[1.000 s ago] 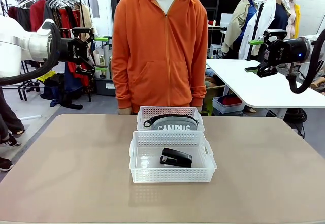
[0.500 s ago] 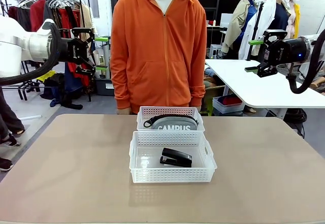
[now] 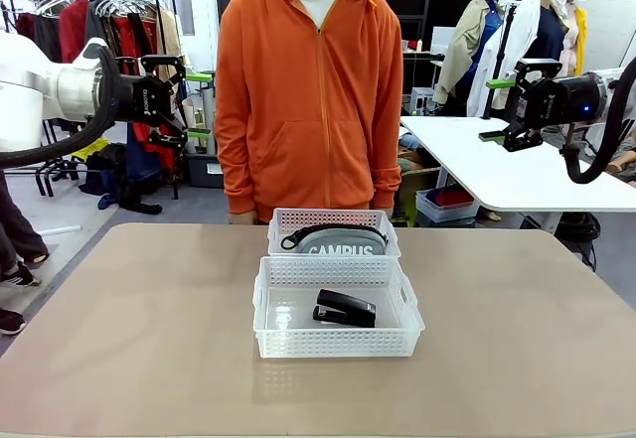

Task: Distribute items into two baskets.
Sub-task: Place the picked Stapler into the Organizing basket as instructed by the person.

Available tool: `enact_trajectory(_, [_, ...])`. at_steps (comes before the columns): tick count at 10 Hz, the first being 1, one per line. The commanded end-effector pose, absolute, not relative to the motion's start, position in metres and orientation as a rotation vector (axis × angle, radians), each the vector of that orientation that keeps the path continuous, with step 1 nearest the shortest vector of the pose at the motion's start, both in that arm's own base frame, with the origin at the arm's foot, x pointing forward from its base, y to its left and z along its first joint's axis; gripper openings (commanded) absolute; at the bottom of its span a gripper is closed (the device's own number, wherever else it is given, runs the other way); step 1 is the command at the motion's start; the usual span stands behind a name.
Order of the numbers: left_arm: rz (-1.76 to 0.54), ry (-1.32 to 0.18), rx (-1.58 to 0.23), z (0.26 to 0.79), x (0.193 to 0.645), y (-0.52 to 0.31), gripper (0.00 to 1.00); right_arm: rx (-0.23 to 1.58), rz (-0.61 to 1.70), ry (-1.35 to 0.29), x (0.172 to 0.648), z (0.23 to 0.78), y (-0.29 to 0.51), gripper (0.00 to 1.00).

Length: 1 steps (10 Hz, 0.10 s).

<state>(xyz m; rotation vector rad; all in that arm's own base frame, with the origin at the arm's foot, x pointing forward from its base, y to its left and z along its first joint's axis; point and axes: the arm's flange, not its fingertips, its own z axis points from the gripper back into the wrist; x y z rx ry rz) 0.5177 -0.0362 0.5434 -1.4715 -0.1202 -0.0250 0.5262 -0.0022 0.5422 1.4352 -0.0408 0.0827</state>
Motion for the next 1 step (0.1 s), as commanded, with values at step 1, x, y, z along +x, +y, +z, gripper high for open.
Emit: enact_trajectory(1, [-0.019, -0.118, -1.473, 0.5457, 0.5169, -0.0357, 1.0, 1.435, 0.087, -0.043, 0.5258, 0.5447, -0.0022, 1.0])
